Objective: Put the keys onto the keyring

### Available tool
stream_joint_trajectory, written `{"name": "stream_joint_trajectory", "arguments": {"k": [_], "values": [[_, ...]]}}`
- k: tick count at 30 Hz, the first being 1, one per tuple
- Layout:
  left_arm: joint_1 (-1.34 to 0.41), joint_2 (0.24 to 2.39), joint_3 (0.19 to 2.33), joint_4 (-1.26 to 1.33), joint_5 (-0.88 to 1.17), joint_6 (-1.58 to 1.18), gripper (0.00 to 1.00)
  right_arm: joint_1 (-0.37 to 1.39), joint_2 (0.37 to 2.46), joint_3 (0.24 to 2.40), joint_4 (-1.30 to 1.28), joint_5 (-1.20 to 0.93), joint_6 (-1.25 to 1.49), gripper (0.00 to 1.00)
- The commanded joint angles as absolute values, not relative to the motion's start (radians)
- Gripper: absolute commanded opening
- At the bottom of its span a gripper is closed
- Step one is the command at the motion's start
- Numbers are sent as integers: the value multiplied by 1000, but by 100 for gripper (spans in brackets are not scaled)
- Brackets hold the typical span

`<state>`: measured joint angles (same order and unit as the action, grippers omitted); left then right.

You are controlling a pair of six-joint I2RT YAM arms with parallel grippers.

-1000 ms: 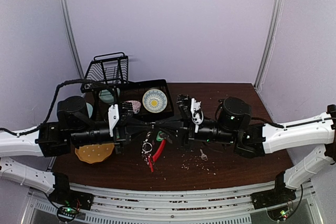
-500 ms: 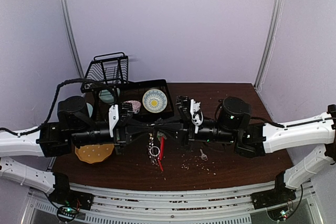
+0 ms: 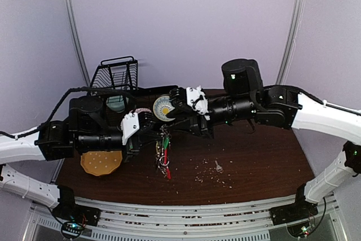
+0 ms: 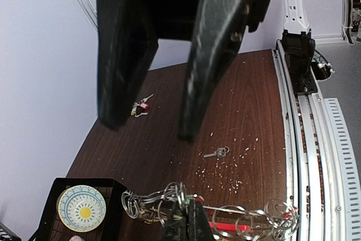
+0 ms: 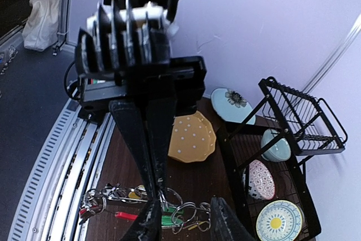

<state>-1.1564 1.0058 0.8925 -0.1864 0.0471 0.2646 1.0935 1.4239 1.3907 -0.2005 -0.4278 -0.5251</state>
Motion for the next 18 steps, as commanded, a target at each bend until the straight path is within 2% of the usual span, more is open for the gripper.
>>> {"name": "stream_joint_trajectory", "arguments": {"k": [1, 11, 18], "values": [[-1158, 1008, 938, -164, 38, 286, 0, 1094, 1503, 1461, -387, -492, -594, 30], [-1158, 1012, 943, -155, 59, 292, 0, 1095, 1534, 1480, -349, -476, -557, 16], [-1159, 1016, 942, -154, 71, 297, 0, 1096, 1555, 1500, -351, -480, -550, 19]]}}
